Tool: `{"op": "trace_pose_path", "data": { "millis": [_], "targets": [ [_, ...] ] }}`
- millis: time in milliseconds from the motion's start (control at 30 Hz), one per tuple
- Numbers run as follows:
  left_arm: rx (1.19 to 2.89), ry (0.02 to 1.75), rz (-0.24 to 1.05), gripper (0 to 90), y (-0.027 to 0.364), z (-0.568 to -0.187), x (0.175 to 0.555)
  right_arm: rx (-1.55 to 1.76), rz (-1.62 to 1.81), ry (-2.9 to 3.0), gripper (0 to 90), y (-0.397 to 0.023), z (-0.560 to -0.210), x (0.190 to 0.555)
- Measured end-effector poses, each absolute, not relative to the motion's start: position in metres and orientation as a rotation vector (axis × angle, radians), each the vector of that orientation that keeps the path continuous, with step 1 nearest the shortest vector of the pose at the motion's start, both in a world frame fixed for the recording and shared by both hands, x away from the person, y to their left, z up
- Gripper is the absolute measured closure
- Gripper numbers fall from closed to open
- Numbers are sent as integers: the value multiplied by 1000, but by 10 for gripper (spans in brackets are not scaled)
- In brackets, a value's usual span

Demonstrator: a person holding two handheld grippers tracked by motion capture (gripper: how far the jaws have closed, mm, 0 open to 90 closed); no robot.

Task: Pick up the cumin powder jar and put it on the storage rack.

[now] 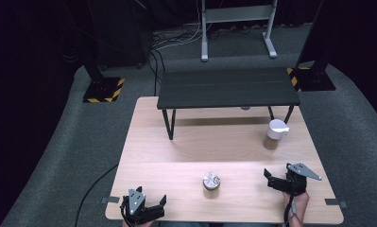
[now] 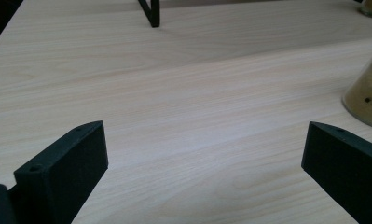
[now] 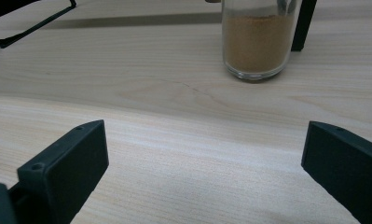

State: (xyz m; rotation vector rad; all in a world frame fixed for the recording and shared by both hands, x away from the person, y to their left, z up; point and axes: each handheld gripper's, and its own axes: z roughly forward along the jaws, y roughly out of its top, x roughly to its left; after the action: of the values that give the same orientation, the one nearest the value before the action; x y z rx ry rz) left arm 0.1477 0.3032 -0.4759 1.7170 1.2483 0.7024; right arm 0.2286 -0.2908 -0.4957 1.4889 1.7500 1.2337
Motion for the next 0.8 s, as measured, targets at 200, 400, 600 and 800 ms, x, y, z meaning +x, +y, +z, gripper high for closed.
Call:
{"op": "trace_pose_path", "data": {
  "millis": [200, 400, 600, 800],
  "targets": [
    [1715, 1231, 680, 0, 287, -482, 145, 1485, 1210, 1769, 0, -289, -493, 231],
    [1725, 1156, 636, 0, 258, -491, 142, 1486, 1206, 1773, 0, -288, -493, 231],
    [1794, 1023, 605, 0, 218, -498, 149, 1487, 1203, 1772, 0, -288, -493, 231],
    [1817, 972, 574, 0, 198, -499, 161, 1492, 1217, 1766, 0, -290, -494, 231]
  ]
}}
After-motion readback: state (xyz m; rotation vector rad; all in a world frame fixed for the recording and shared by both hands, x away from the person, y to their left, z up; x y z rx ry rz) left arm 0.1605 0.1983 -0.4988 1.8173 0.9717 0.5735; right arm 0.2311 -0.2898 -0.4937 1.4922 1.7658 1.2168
